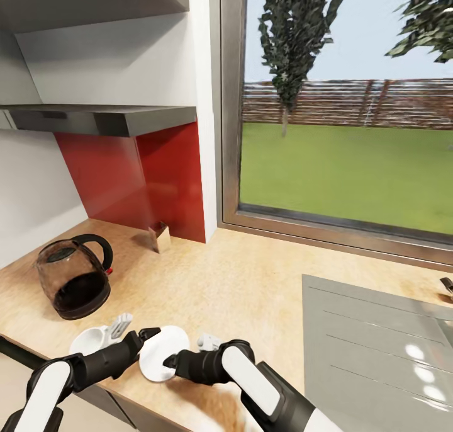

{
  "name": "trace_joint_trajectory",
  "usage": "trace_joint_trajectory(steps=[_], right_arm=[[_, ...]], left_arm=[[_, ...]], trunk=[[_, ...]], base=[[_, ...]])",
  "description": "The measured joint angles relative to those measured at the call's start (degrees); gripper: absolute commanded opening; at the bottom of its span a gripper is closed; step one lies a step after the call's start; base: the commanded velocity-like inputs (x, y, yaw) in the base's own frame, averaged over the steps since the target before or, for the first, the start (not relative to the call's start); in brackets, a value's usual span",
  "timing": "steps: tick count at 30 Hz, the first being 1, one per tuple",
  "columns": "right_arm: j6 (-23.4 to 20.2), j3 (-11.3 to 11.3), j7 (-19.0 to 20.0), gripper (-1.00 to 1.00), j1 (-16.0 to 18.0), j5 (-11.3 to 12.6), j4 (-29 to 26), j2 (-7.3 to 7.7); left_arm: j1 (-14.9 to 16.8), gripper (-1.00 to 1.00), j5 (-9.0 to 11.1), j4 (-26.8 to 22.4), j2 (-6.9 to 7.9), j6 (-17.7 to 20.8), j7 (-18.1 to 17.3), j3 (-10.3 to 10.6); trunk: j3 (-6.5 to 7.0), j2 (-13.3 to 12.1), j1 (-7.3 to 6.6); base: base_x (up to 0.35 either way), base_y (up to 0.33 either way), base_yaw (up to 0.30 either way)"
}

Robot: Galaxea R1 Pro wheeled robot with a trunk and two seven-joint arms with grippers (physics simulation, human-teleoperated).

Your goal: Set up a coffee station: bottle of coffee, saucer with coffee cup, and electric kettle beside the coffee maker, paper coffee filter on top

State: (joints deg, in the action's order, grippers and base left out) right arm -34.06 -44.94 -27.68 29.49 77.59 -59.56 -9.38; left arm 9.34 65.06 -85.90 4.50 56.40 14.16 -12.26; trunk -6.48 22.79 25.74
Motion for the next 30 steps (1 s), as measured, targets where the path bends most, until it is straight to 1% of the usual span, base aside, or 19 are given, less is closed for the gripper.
trace_joint_trajectory(steps=[1, 5, 13, 18, 25, 30], right_arm=[[1.25, -0.03, 0.03, 1.00, -0.01, -0.02, 0.20, 0.05], [3.37, -0.01, 0.08, 1.00, 0.00, -0.01, 0.49, 0.19], [3.99, 0.00, 0.09, 1.00, 0.00, -0.01, 0.52, 0.23], [4.11, -0.06, 0.08, 1.00, 0.02, -0.18, 0.47, -0.02], [5.27, -0.14, 0.08, 1.00, 0.01, 0.08, 0.47, -0.11], [5.65, -0.25, 0.06, 1.00, 0.02, 0.02, 0.53, -0.17]], left_arm=[[0.01, 1.00, 0.07, 0.00, 0.03, 0.00, 0.01, 0.03], [0.01, 1.00, 0.18, 0.00, 0.06, 0.00, 0.03, 0.07], [0.02, 1.00, 0.20, 0.00, -0.01, 0.00, 0.04, 0.16], [0.01, 1.00, 0.24, 0.00, -0.02, 0.00, 0.04, 0.17], [0.02, 1.00, 0.84, 0.00, -0.06, 0.06, -0.02, 0.22], [-0.04, 1.00, 1.03, 0.00, -0.05, 0.01, -0.12, 1.67]], trunk=[[0.00, 0.00, 0.00], [0.00, 0.00, 0.00], [0.00, 0.00, 0.00], [0.00, 0.00, 0.00], [0.00, 0.00, 0.00], [0.00, 0.00, 0.00]], base=[[0.000, 0.000, 0.000], [0.000, 0.000, 0.000], [0.000, 0.000, 0.000], [0.000, 0.000, 0.000], [0.000, 0.000, 0.000], [0.000, 0.000, 0.000]])
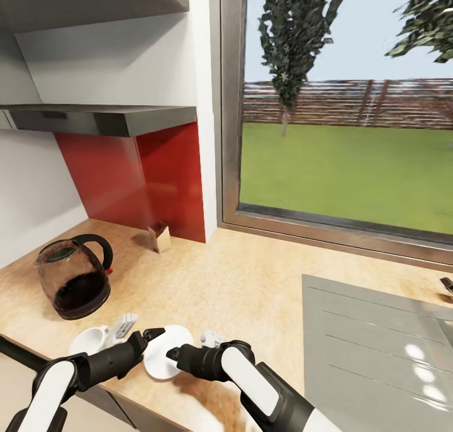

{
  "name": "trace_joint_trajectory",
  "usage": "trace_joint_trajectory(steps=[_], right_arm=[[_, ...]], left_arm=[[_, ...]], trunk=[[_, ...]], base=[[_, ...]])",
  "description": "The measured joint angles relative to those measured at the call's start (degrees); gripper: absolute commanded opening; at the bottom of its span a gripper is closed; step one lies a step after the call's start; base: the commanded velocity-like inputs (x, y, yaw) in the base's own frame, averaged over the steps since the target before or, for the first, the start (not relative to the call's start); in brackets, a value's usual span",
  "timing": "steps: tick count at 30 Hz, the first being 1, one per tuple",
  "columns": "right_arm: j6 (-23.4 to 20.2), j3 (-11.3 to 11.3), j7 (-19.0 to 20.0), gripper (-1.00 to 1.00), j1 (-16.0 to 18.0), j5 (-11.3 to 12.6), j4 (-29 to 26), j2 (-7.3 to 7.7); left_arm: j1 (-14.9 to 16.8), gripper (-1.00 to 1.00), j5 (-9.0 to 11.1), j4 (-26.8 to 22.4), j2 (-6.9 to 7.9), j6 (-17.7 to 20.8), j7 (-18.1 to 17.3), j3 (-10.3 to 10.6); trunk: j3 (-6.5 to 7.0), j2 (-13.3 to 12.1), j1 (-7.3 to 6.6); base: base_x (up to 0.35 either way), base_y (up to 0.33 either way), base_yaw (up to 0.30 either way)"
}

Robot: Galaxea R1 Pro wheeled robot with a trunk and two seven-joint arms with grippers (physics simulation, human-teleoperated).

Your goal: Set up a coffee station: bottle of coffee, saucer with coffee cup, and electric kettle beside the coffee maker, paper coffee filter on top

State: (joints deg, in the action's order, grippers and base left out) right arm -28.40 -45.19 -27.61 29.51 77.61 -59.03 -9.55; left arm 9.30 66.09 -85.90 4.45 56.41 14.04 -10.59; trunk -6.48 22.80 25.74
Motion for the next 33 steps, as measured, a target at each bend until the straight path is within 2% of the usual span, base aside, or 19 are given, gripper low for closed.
trace_joint_trajectory(steps=[5, 8, 17, 24, 33], right_arm=[[0.04, -0.02, 0.01, 1.00, 0.02, 0.11, 0.03, 0.02], [0.06, -0.01, 0.00, 1.00, 0.00, 0.03, 0.03, 0.01], [0.07, 0.01, 0.03, 1.00, 0.00, 0.06, -0.02, 0.01], [0.07, 0.02, 0.02, 1.00, 0.02, 0.11, -0.05, 0.04], [0.08, 0.06, 0.03, 1.00, -0.02, 0.03, -0.05, 0.04]], left_arm=[[-0.03, 1.00, 0.06, 0.00, -0.31, 0.06, -0.01, 0.42], [-0.05, 1.00, 0.02, 0.00, -1.34, 0.03, -0.06, 0.46], [-0.12, 1.00, 0.00, 0.00, -2.40, 0.13, -0.10, 0.62], [-0.12, 1.00, 1.34, -0.02, -2.51, 0.01, -0.03, 3.21], [-0.12, 1.00, 1.73, -0.08, -2.43, -0.01, -0.02, 3.59]], trunk=[[0.00, 0.00, 0.00], [0.00, 0.00, 0.00], [0.00, 0.00, 0.00], [0.00, 0.00, 0.00], [0.00, 0.00, 0.00]], base=[[0.000, 0.000, 0.000], [0.000, 0.000, 0.000], [0.000, 0.000, 0.000], [0.000, 0.000, 0.000], [0.000, 0.000, 0.000]])
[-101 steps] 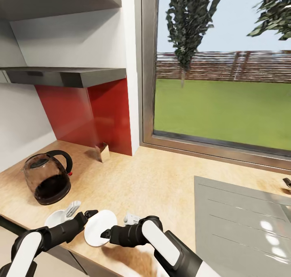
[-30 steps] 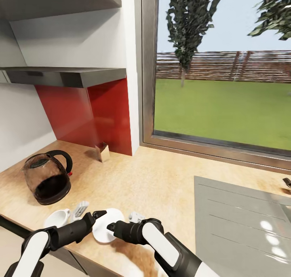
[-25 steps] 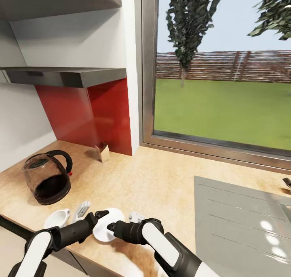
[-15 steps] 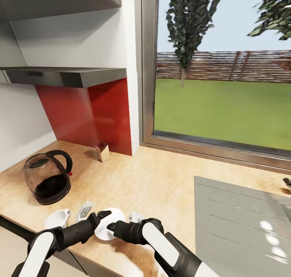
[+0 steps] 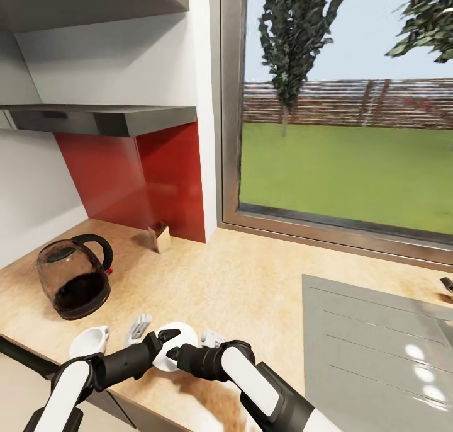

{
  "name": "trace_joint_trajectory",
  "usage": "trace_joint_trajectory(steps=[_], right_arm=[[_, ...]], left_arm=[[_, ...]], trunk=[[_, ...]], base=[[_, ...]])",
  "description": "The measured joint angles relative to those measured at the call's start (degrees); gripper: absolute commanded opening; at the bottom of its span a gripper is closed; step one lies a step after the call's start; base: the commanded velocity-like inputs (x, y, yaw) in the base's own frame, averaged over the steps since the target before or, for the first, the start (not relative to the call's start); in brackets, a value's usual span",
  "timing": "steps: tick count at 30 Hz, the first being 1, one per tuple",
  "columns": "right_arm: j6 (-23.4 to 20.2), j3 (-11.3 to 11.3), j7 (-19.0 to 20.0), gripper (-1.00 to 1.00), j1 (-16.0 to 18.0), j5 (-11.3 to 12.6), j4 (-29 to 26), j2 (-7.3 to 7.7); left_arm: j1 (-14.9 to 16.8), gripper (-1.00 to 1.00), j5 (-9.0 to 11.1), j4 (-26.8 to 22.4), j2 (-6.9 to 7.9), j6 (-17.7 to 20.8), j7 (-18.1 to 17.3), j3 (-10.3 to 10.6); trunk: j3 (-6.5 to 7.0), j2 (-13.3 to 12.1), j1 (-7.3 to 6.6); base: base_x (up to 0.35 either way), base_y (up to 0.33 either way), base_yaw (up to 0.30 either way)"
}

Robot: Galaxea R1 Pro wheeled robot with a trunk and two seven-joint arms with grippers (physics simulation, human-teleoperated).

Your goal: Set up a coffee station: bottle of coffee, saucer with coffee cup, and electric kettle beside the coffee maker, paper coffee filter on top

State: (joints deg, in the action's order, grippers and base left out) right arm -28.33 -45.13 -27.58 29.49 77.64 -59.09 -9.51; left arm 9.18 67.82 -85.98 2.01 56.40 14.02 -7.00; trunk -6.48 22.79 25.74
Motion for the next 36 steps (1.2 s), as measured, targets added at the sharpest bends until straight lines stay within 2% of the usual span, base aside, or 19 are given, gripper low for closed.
trace_joint_trajectory(steps=[7, 8, 11, 14, 36], right_arm=[[-0.01, 0.01, -0.02, 1.00, 0.02, 0.04, 0.00, 0.01], [-0.01, 0.01, -0.02, 1.00, 0.02, 0.05, 0.00, 0.01], [-0.01, 0.01, -0.01, 1.00, 0.04, 0.07, 0.00, 0.01], [0.08, 0.09, 0.00, 1.00, 0.06, -0.30, -0.02, 0.00], [0.11, 0.10, 0.03, 1.00, 0.07, -0.40, -0.02, 0.00]], left_arm=[[0.02, 1.00, 0.02, 0.00, 0.09, 0.07, 0.08, -0.05], [0.01, -1.00, 0.01, -0.04, 0.10, 0.08, 0.05, -0.01], [0.00, -1.00, -0.18, -0.17, 0.07, 0.07, 0.02, 0.09], [0.04, -1.00, -1.78, -0.16, 0.05, 0.35, 0.23, 0.15], [0.24, -1.00, -1.41, -0.16, 0.27, 0.32, 0.19, 0.03]], trunk=[[0.00, 0.00, 0.00], [0.00, 0.00, 0.00], [0.00, 0.00, 0.00], [0.00, 0.00, 0.00], [0.00, 0.00, 0.00]], base=[[0.000, 0.000, 0.000], [0.000, 0.000, 0.000], [0.000, 0.000, 0.000], [0.000, 0.000, 0.000], [0.000, 0.000, 0.000]])
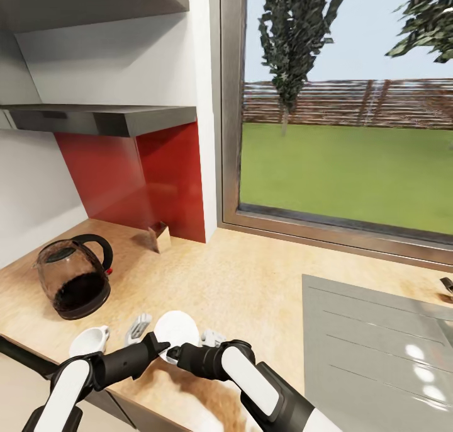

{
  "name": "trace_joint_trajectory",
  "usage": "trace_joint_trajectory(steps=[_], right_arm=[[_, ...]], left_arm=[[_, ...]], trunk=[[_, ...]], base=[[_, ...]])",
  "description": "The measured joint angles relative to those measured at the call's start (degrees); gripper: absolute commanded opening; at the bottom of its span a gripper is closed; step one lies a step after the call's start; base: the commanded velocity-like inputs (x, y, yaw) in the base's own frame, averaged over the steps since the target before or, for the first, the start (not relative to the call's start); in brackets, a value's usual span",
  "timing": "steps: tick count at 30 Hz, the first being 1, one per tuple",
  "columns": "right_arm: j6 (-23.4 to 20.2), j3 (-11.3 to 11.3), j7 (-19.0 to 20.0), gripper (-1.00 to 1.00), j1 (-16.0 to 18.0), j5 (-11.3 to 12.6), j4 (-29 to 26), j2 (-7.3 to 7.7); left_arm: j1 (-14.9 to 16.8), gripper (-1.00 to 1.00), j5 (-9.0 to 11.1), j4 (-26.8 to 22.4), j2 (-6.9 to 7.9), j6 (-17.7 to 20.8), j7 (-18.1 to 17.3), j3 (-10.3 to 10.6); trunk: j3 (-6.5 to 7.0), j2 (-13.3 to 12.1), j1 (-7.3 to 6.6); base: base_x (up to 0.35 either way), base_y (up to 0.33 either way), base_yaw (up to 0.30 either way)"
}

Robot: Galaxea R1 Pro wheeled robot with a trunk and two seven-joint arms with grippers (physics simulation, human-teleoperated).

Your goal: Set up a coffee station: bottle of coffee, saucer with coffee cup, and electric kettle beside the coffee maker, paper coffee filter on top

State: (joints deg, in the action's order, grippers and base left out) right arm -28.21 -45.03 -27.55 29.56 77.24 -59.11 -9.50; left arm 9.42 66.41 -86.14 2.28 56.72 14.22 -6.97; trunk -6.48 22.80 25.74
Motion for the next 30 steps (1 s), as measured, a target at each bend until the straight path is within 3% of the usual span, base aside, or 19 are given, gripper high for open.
trace_joint_trajectory(steps=[10, 12, 14, 25, 30], right_arm=[[0.01, 0.05, 0.08, 1.00, -0.02, 0.17, -0.30, 0.01], [0.12, 0.10, 0.12, 1.00, -0.02, 0.22, -0.42, 0.05], [-0.08, 0.15, 0.05, 1.00, -0.03, 0.42, -0.50, 0.15], [-0.07, 0.77, 0.05, 1.00, 0.00, 0.64, -1.72, 0.36], [-0.18, 1.03, -0.07, 1.00, 0.00, 0.32, -4.46, 0.71]], left_arm=[[0.87, -1.00, -0.29, -0.32, 0.46, 0.01, 0.11, -0.39], [2.21, -1.00, -1.54, -0.36, 0.56, 0.23, 0.27, -0.45], [4.75, -1.00, 1.79, -0.46, 0.60, -0.17, 0.21, -0.50], [14.23, -1.00, 1.48, -0.46, 1.05, 0.22, 0.60, -1.74], [16.63, -1.00, 1.68, -0.47, 1.66, 0.36, 0.61, -3.19]], trunk=[[0.00, 0.00, 0.00], [0.00, 0.00, 0.00], [0.01, -0.01, 0.00], [0.00, 0.00, 0.00], [0.00, -0.01, 0.00]], base=[[0.000, 0.000, 0.000], [0.000, 0.000, 0.000], [0.000, 0.000, 0.000], [0.000, 0.000, 0.000], [0.000, 0.000, 0.000]])
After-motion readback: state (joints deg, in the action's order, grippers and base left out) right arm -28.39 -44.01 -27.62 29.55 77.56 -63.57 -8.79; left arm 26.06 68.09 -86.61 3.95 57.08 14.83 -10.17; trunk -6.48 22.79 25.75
